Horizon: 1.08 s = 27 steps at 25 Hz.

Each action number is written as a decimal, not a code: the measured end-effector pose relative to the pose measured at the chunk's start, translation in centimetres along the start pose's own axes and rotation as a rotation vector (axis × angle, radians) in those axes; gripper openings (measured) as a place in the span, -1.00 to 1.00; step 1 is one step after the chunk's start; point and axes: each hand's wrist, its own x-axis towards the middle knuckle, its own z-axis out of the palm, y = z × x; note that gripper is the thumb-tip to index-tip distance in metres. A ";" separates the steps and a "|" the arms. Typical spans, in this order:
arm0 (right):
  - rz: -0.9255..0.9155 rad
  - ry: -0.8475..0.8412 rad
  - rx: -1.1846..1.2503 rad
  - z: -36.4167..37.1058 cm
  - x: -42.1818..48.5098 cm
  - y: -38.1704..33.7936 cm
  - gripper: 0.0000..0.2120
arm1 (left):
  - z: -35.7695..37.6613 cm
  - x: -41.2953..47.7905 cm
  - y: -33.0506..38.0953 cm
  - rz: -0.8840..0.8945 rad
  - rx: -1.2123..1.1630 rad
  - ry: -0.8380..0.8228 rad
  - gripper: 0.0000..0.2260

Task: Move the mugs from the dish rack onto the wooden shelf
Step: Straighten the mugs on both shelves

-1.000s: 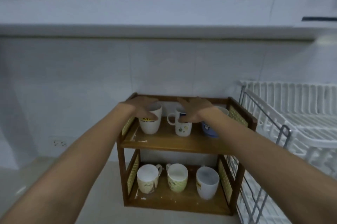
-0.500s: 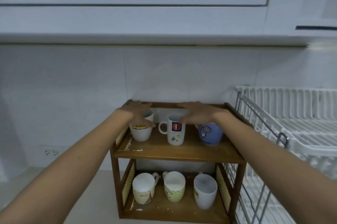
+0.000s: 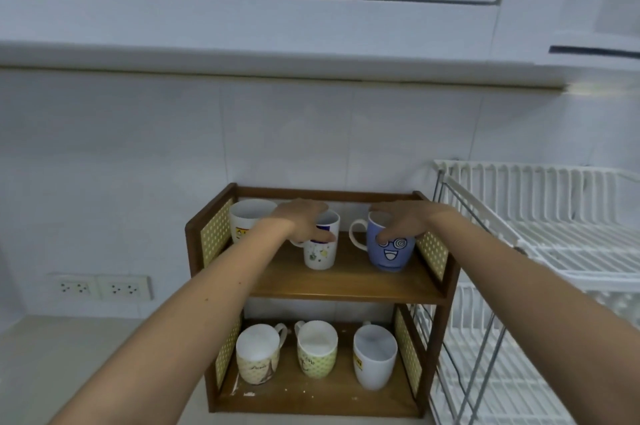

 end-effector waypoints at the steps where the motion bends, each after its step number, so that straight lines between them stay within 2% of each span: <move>1: -0.012 -0.012 0.026 0.0 -0.1 0.2 -0.28 | 0.0 0.1 -0.2 -0.002 -0.019 -0.001 -0.29; 8: -0.101 -0.041 -0.009 -0.6 0.6 0.1 -0.25 | -2.2 -0.9 -3.4 0.033 -0.136 0.005 -0.19; 11: -0.237 0.217 0.177 -0.5 1.1 -2.6 -0.30 | -5.3 -1.9 -7.8 -0.149 0.019 -0.120 -0.16; 12: -0.258 0.257 0.230 -0.4 1.4 -3.9 -0.32 | -5.6 -2.3 -8.6 -0.199 0.090 -0.170 -0.15; 13: -0.257 0.248 0.232 -0.2 1.9 -5.4 -0.29 | -5.5 -2.7 -9.0 -0.216 0.142 -0.197 -0.17; 15: -0.203 0.177 0.072 0.9 2.9 -7.9 -0.24 | -4.7 -3.2 -8.9 -0.190 0.174 -0.163 -0.21; 17: -0.199 0.158 -0.095 1.4 3.6 -9.3 -0.31 | -3.8 -3.5 -9.0 -0.186 0.154 -0.091 -0.23; 19: -0.243 0.148 -0.062 1.4 4.0 -9.4 -0.39 | -3.3 -3.7 -9.1 -0.200 0.133 -0.049 -0.24; 21: -0.255 0.121 0.029 1.5 3.9 -9.1 -0.35 | -2.8 -3.7 -9.1 -0.188 0.128 -0.023 -0.25; 24: -0.235 0.112 0.010 1.7 3.2 -9.2 -0.36 | -2.4 -4.2 -8.4 -0.175 0.161 0.008 -0.27; 25: -0.236 0.154 -0.014 2.0 2.7 -9.5 -0.38 | -2.3 -4.6 -8.0 -0.181 0.185 0.022 -0.27; 26: -0.244 0.269 -0.039 2.7 1.8 -9.8 -0.41 | -1.9 -5.0 -7.7 -0.175 0.201 0.062 -0.28; 27: -0.276 0.475 -0.048 3.8 0.8 -10.0 -0.46 | -1.3 -5.8 -7.3 -0.145 0.193 0.145 -0.29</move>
